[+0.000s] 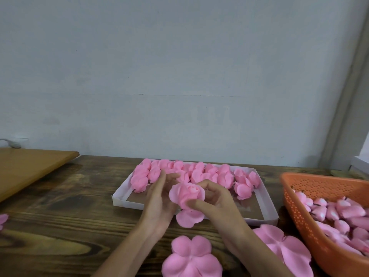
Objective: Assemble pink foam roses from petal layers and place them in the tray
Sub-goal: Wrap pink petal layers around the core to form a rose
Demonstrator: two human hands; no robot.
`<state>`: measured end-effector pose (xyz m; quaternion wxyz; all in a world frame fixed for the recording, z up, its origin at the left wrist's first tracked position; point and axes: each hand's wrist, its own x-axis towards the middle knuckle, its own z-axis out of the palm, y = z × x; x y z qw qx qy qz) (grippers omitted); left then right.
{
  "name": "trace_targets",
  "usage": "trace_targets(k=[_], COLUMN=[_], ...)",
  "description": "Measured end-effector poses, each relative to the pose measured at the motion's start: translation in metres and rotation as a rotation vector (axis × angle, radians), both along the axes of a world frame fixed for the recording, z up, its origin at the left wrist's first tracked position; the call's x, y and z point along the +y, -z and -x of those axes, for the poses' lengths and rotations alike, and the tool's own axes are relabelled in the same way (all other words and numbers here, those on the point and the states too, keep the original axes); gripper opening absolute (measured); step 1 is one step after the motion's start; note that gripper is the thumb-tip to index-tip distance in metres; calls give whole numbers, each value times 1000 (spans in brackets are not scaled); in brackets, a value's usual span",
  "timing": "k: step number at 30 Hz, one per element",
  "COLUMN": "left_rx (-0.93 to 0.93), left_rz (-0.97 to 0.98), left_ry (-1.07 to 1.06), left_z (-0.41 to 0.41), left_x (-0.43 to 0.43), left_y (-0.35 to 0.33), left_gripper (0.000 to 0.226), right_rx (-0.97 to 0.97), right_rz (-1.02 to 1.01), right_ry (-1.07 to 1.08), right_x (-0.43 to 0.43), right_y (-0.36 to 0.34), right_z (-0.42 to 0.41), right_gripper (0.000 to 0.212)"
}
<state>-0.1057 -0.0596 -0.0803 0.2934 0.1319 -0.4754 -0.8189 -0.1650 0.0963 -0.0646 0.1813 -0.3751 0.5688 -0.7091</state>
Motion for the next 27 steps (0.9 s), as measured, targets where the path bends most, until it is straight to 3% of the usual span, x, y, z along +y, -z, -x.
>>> trace_targets(k=[5, 9, 12, 16, 20, 23, 27], left_rx=[-3, -17, -39, -36, -35, -60, -94], left_rz=[-117, -128, -141, -184, -121, -133, -143], left_ry=[198, 282, 216, 195, 128, 125, 50], left_z=[2, 3, 6, 7, 9, 9, 10], left_x=[9, 16, 16, 22, 22, 21, 15], left_y=[4, 8, 12, 18, 23, 22, 20], left_gripper=[68, 83, 78, 76, 70, 64, 69], right_rx=[64, 236, 351, 427, 566, 732, 721], right_rz=[-28, -87, -175, -135, -233, -236, -159], right_ry=[-75, 60, 227, 307, 515, 605, 615], right_x=[-6, -13, -15, -15, -15, -15, -15], right_y=[5, 13, 20, 18, 21, 21, 19], right_z=[-2, -5, -12, -20, -23, -25, -27], right_gripper=[23, 29, 23, 32, 40, 33, 25])
